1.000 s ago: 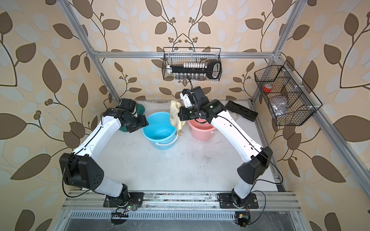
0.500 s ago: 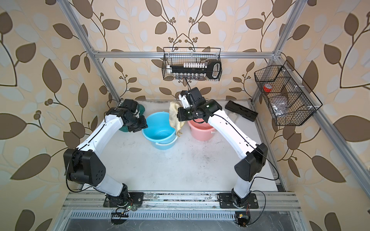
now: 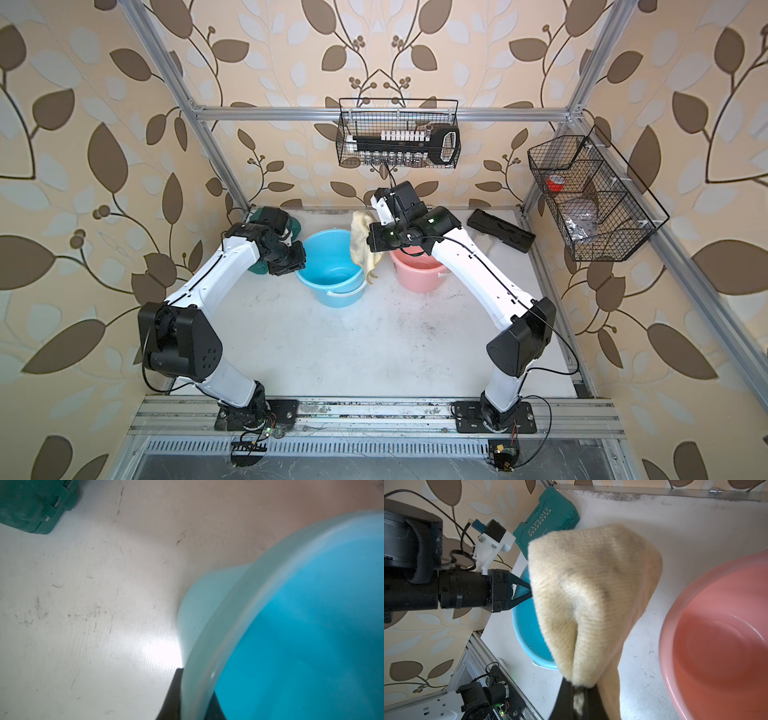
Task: Wipe the inside of the bucket with a cloth
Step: Pick up the bucket from the center of the board, then wipe the dirt from the inside of the bucket.
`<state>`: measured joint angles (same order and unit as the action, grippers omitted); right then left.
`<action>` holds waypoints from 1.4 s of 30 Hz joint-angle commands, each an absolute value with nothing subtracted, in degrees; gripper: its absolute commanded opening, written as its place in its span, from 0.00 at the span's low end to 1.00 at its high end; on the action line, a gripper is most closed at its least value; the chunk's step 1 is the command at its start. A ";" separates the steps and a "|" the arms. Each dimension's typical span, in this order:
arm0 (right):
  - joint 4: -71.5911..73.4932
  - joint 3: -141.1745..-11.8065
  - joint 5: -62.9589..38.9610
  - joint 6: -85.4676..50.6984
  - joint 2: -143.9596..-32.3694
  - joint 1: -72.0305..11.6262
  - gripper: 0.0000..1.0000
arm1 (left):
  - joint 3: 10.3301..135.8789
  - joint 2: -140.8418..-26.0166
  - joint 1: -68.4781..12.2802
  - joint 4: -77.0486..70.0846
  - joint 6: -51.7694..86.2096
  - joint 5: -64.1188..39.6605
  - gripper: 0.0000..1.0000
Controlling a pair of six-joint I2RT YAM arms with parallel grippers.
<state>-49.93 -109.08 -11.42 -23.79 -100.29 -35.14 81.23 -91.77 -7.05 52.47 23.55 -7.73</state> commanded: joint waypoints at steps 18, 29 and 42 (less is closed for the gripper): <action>-54.65 -121.31 -7.32 -17.93 -108.27 -43.08 0.00 | 71.77 -78.40 -13.73 35.73 16.43 -8.18 0.00; -50.06 -110.72 3.70 -16.30 -108.45 -46.22 0.00 | 66.60 -75.50 -17.93 31.43 17.95 -2.38 0.00; -45.82 -102.10 19.74 -10.93 -112.41 -49.86 0.00 | 64.09 -71.81 -18.37 31.42 20.57 -0.79 0.00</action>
<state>-48.18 -103.09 15.42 -13.17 -111.92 -49.01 64.36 -73.87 -17.72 34.22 18.72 -1.89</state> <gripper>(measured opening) 0.050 0.123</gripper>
